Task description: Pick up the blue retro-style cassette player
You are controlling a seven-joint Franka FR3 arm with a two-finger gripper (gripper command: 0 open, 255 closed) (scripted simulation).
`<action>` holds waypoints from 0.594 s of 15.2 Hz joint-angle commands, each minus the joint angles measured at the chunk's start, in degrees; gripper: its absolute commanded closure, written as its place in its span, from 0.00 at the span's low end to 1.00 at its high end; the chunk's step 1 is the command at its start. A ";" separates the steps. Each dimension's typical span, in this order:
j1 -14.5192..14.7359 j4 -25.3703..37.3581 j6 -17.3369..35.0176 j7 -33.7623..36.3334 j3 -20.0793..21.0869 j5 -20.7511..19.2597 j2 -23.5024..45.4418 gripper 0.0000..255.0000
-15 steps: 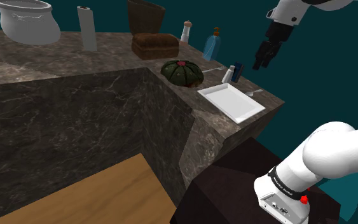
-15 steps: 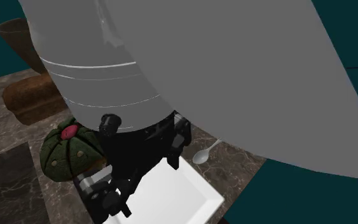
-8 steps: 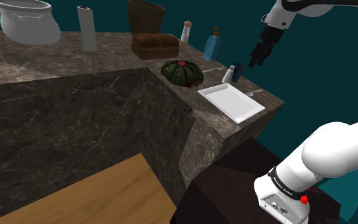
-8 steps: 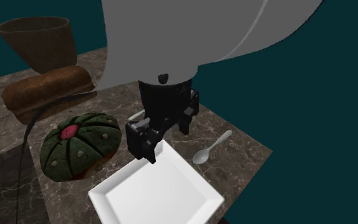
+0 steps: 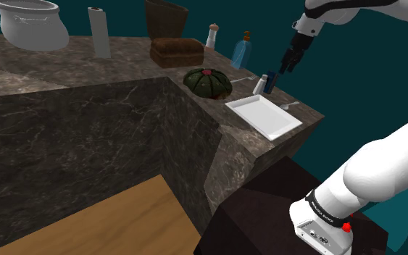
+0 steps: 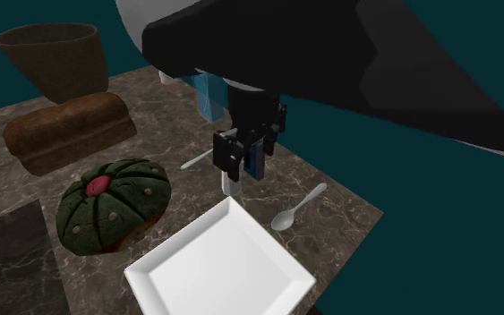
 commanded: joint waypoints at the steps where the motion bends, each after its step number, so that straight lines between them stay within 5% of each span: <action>1: -0.48 3.38 0.70 -2.82 -1.62 1.37 4.07 0.00; 9: -4.51 19.06 0.64 -12.63 -5.30 9.30 21.01 0.00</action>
